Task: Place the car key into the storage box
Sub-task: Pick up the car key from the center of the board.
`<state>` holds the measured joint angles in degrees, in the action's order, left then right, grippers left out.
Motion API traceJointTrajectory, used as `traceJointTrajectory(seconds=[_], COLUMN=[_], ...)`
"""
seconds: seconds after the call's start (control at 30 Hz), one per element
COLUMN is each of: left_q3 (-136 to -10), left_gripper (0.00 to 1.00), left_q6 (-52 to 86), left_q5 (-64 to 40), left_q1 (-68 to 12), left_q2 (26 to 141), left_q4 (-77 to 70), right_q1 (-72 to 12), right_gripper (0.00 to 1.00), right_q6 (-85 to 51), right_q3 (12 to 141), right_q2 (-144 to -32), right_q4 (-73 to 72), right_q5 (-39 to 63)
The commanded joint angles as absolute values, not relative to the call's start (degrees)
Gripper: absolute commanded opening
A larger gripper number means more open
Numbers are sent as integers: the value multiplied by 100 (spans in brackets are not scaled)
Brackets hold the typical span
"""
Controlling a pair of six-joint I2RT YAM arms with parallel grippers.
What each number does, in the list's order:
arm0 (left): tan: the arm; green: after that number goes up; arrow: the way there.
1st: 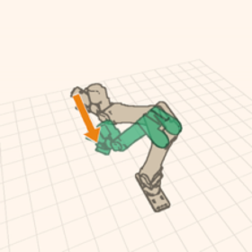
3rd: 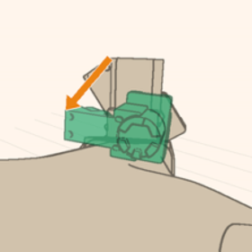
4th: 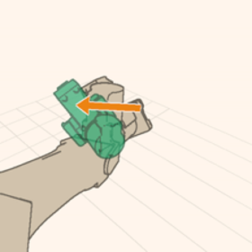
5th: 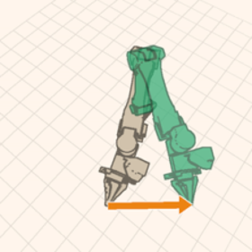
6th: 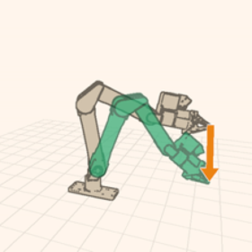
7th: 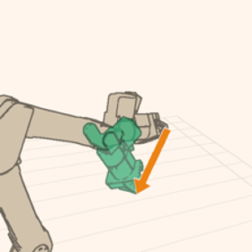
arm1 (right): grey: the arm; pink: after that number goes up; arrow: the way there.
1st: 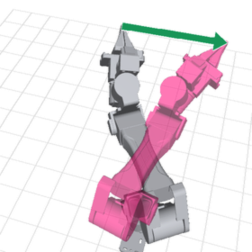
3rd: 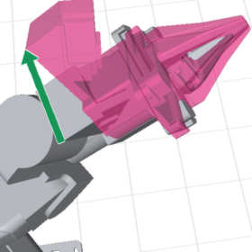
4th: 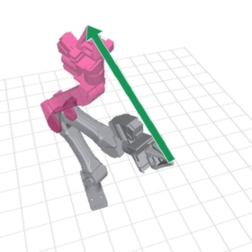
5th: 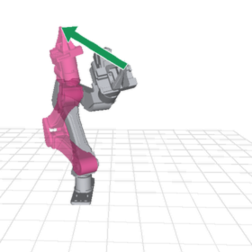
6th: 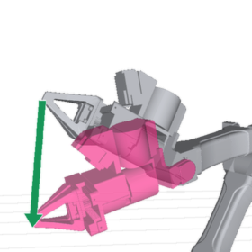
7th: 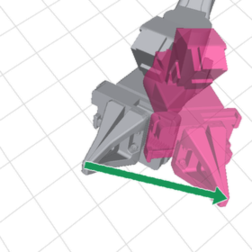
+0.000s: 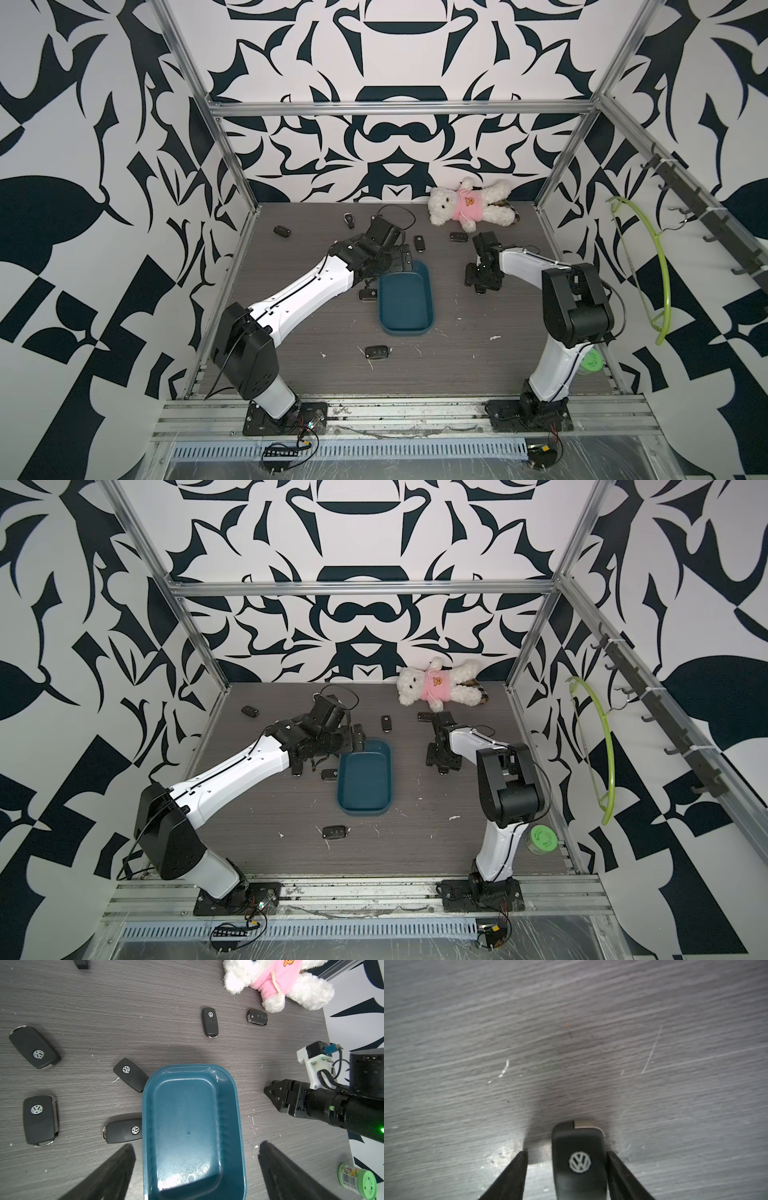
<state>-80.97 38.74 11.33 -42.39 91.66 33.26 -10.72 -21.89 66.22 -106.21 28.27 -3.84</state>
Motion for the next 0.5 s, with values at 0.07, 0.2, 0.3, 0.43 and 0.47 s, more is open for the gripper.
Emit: traceJointTrajectory(seconds=[0.07,0.2,0.3,0.43,0.47], left_q3=[-8006,-8007,-8002,-7974,-7959], left_gripper=[99,99,99,99,99], left_q6=[3893,3936,3947,3971,3970], left_q5=[1142,1119,1112,1156,1167], left_q1=[-4212,-4218,-4217,-4218,-4212], left_q2=[8943,8922,8902,8860,8853], left_q4=[3448,3453,3445,3436,3427], right_q1=[-1116,-1116,-1124,-1185,-1199], right_gripper=[45,33,26,27,27], right_q6=[-2233,-2225,-2238,-2275,-2309], right_q3=[6592,6592,6594,6616,6630], right_q2=[-10477,-10459,-10414,-10213,-10137], right_q4=[2786,2792,2821,2925,2957], right_q5=[-437,-457,-457,-492,-486])
